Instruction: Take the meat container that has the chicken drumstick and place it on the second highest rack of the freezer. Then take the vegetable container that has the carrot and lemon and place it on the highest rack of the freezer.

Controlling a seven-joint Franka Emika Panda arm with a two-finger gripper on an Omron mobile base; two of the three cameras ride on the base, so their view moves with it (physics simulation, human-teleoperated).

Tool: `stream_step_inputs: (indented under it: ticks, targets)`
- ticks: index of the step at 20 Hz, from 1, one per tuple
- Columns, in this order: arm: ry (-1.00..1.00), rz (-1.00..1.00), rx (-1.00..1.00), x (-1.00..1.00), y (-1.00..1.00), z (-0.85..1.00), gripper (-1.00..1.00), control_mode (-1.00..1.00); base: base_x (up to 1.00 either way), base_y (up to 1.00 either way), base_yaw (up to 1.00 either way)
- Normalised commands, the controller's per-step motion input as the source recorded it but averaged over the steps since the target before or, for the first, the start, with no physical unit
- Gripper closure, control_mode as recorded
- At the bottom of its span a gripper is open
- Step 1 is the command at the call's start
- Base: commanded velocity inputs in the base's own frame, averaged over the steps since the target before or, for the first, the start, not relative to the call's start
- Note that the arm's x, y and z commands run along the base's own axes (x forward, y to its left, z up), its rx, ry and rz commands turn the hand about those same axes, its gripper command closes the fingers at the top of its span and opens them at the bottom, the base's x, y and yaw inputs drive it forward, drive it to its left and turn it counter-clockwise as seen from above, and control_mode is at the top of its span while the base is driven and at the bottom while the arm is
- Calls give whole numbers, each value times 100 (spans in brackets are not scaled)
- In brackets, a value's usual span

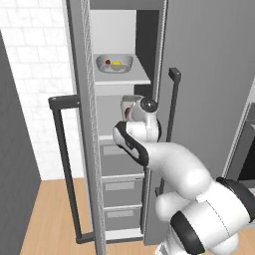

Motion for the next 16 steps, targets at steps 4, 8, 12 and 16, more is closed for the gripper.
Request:
stream_step_inputs:
  ticks: [4, 8, 12, 16]
  targets:
    - [1, 0, 0, 66, 0, -3, 100, -100, 0, 0, 0]
    - [0, 0, 0, 38, 6, -28, 100, -100, 0, 0, 0]
    - [0, -1, 0, 30, 19, -34, 100, -100, 0, 0, 0]
    - [0, -7, 0, 40, 6, -23, 100, -100, 0, 0, 0]
